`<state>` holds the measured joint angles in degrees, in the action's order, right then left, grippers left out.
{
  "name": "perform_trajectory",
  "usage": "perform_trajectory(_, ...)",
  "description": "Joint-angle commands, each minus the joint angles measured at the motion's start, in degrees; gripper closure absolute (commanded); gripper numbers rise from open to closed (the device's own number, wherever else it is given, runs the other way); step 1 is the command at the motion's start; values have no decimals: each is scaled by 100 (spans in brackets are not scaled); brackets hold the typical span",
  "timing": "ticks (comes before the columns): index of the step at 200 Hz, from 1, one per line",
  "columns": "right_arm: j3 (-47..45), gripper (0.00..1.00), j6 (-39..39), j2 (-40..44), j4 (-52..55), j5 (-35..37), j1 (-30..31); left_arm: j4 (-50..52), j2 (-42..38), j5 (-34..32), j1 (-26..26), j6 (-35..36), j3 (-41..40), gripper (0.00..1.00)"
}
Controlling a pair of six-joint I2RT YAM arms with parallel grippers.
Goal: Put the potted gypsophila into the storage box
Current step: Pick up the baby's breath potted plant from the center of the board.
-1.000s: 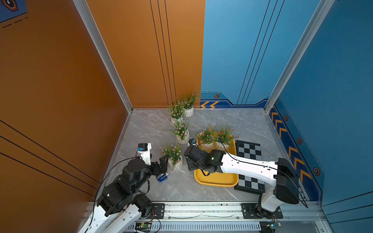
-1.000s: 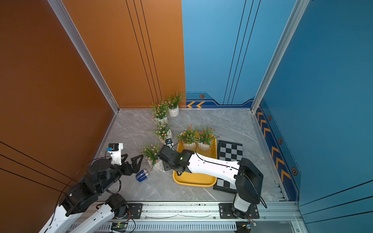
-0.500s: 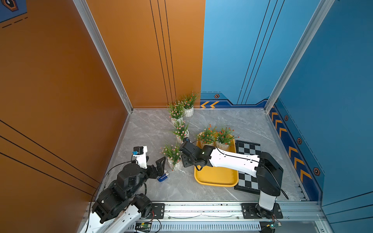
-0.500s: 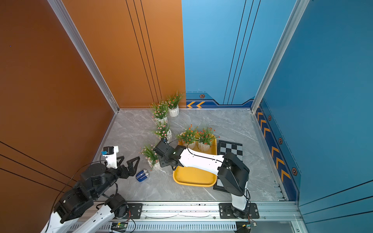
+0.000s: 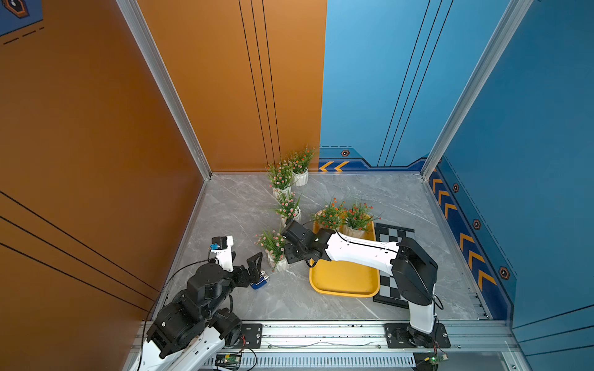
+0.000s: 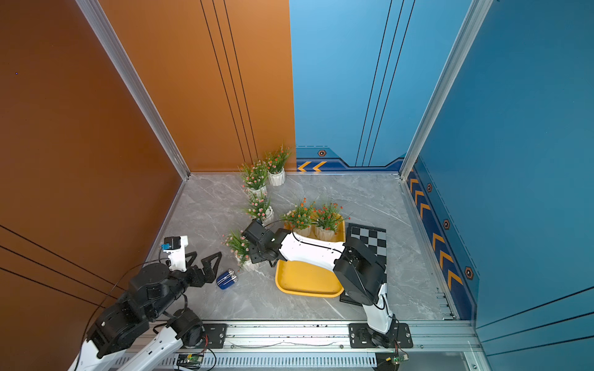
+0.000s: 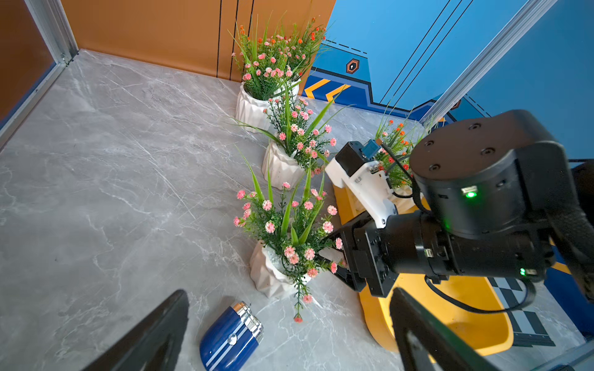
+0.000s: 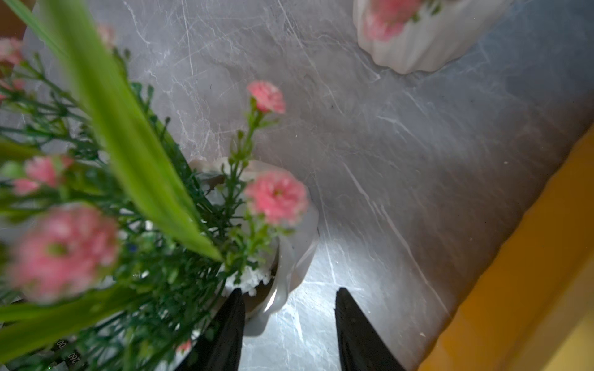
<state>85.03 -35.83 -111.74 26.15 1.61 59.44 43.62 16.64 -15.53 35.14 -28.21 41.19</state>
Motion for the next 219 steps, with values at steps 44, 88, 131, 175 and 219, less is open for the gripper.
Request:
perform_trajectory(44,269,64,-62,-359,175,20,-194,165,-118,-130,-75,-85,-76,2)
perform_trajectory(88,574,70,-64,-650,402,61,-205,179,-118,-126,-66,-88,-76,2)
perform_trajectory(131,640,85,-48,-672,514,223,-175,178,-140,-136,-69,-97,-76,2)
perform_trajectory(175,585,94,28,-501,540,349,-163,174,-117,-135,-68,-104,-90,2)
perform_trajectory(219,350,97,192,302,540,790,-181,139,382,-166,-68,12,10,2)
